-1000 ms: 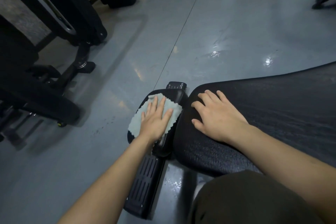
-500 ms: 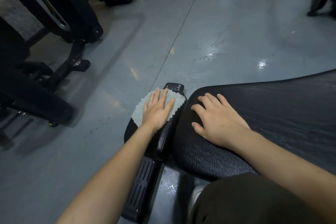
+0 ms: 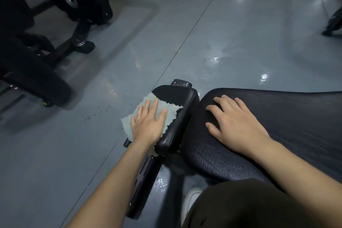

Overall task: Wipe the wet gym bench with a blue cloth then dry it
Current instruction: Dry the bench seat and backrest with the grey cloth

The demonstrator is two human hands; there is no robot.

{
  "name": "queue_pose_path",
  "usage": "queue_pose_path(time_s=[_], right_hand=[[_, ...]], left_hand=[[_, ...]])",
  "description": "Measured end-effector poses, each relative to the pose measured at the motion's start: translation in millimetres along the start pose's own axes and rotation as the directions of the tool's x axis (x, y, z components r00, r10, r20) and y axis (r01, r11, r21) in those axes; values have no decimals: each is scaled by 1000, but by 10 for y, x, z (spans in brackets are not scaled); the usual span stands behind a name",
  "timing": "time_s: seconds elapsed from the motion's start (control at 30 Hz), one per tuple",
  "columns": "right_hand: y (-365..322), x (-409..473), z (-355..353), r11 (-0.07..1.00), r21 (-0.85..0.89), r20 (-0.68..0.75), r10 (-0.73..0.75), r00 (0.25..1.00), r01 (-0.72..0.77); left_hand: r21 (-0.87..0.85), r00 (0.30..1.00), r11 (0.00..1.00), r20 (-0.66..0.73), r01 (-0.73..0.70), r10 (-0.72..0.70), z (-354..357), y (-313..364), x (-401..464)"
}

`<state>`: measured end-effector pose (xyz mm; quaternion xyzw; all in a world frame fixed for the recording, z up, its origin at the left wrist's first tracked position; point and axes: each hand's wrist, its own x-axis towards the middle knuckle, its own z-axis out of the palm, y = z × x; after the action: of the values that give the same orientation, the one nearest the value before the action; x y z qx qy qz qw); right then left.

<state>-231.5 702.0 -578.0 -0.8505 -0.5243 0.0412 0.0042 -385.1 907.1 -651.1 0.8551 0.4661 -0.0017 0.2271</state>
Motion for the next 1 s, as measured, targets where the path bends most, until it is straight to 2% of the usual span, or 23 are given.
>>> queue_pose_path(time_s=[0.17,0.3,0.47,0.7,0.77,0.83,0.93,1.0], right_hand=[[-12,14,-4,1000,-22,-4,5,1000,-5],[-26,37,18,999,-40,-25,5,1000,-6],[-72,46,17,998,-66,-30,21,999,-23],[-242,156,-11,998,-58,0,32,999,-32],[-399,268,-8,999,-35,13,-22,1000,22],[-561,392,16,997,-8,35,-71,997,72],[-698,584,75,997,70,34,-40,999,38],[-721,672,99,994,106,25,2,1000,-4]], left_hand=[[-135,964,957,100,257,-245,-167,-208,307],[-102,960,955,54,278,-274,-143,-152,246],[3,983,983,-2,183,-183,-38,-74,-94],[21,1000,1000,2,0,0,85,264,-456],[-11,1000,1000,16,-23,23,74,287,-447],[-103,999,994,-42,-27,23,0,209,-376],[-192,982,976,-174,-103,70,-172,-51,-115],[-152,976,968,-118,-199,182,-290,-219,105]])
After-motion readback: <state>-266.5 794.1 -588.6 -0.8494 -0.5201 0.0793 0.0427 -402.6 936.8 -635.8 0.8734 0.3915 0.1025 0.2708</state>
